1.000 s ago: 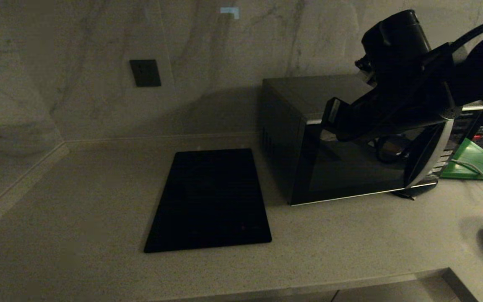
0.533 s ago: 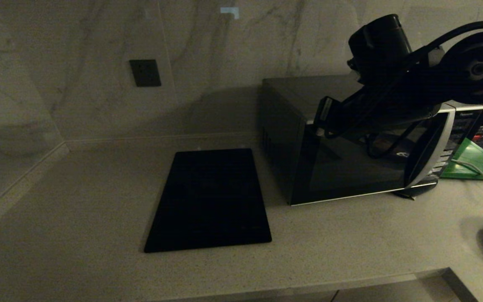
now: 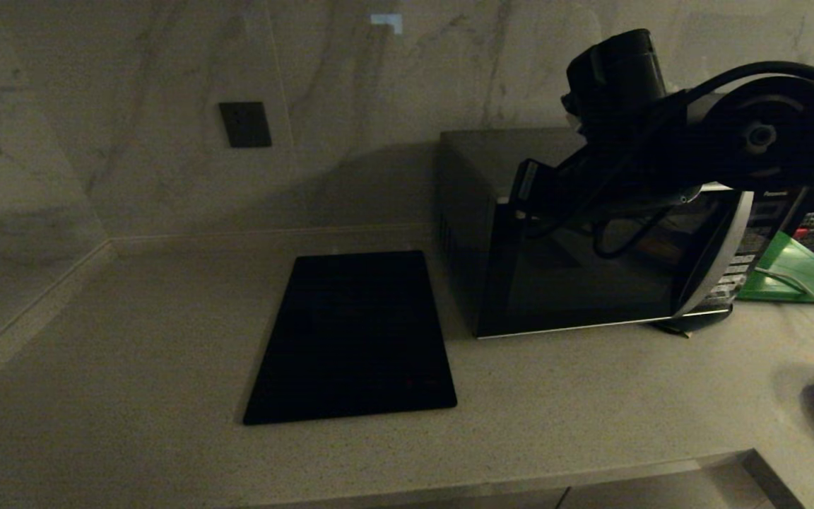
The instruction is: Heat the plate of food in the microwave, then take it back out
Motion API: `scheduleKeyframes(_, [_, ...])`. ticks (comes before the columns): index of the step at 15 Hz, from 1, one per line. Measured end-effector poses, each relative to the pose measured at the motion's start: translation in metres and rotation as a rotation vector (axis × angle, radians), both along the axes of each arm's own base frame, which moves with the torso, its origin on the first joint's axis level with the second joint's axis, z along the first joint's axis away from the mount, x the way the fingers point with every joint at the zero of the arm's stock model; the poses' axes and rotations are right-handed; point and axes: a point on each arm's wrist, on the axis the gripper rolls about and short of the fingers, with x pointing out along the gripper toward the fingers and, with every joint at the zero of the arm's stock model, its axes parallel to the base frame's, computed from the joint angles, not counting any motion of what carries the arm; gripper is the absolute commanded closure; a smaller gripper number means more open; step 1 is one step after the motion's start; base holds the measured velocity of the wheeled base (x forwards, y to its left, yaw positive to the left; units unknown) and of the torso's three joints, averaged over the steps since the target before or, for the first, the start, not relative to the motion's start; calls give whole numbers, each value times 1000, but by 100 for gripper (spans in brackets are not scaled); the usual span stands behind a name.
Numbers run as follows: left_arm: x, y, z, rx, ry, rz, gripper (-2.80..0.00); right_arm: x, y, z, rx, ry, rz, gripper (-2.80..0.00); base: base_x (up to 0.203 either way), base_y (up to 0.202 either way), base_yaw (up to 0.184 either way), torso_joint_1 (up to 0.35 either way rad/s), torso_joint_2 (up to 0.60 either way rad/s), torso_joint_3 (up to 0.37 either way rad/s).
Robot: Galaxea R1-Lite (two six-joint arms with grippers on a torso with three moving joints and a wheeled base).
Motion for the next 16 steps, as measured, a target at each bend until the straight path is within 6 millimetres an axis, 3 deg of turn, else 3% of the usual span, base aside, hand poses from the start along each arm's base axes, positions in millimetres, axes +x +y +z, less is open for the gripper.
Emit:
scheduleKeyframes(10, [0,0,0,0,0,0,0,10,4,-6,-53,-54,-34,0,0,0,0,0,0,0])
scheduleKeyframes(13, [0,0,0,-1,0,0,0,4,0,-1,-51,-61,-39,0,0,0,0,0,0,0])
scheduleKeyframes(16, [0,0,0,-1,1,1,0,-17,-12,12,-43,-71,-37,0,0,0,0,0,0,0])
